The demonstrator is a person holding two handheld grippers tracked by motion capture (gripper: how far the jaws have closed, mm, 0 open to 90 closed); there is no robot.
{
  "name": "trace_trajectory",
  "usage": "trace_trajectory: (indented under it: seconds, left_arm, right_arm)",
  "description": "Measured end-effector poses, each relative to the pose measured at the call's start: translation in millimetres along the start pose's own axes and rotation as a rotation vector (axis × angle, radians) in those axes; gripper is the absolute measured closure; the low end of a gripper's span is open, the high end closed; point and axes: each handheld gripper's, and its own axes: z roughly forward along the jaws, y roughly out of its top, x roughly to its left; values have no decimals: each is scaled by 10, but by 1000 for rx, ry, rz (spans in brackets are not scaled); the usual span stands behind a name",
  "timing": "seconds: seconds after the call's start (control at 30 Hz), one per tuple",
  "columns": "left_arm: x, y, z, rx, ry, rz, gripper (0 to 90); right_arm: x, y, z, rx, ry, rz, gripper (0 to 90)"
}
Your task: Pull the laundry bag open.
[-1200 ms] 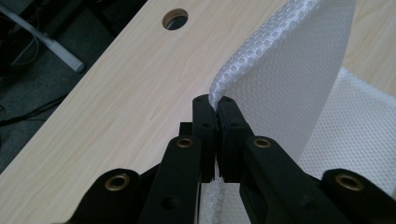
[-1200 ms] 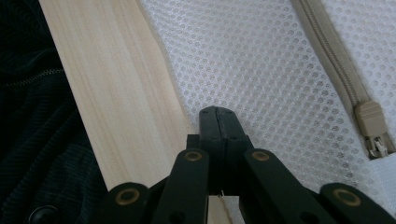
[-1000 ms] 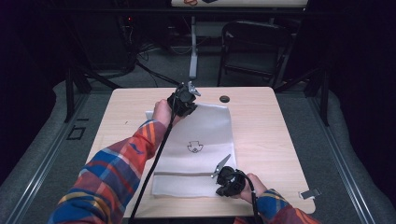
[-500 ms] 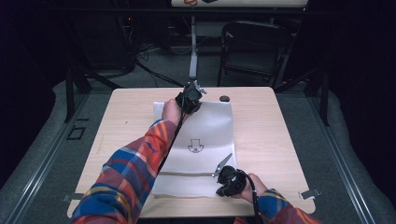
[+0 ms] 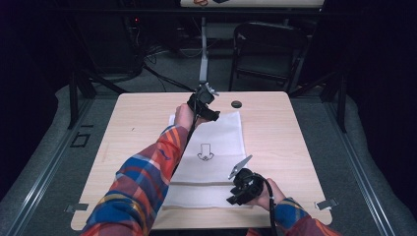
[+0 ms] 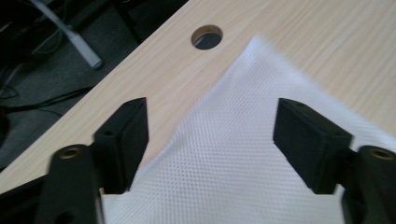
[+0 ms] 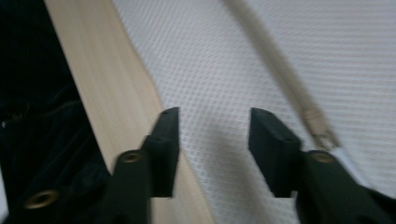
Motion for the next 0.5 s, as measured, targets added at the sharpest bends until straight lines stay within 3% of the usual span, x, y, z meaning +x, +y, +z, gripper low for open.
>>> trace_trajectory:
  seconds: [0.07, 0.1, 0.13, 0.2, 0.33, 0.37, 0.5]
  left_arm:
    - [-4, -22, -59, -8, -28, -8, 154]
    - [-16, -45, -109, -25, -45, -11, 147]
    - [-22, -58, -135, -25, -51, -4, 142]
    - [-52, -111, -211, -32, -95, -9, 121]
    - [-139, -227, -346, -38, -135, 18, 93]
    - [-162, -263, -380, -42, -145, 22, 87]
    - [-250, -401, -487, -52, -195, 30, 77]
  right_arm:
    - [-35, 0, -97, -53, -21, 28, 409]
    - [-59, -3, -154, -62, -29, 36, 326]
    - [-109, 1, -241, -37, -56, 26, 257]
    - [-150, -29, -298, -79, -67, 62, 166]
    - [-251, -93, -417, -110, -105, 103, 76]
    - [-290, -134, -468, -114, -140, 120, 68]
    - [-342, -194, -524, -135, -164, 140, 72]
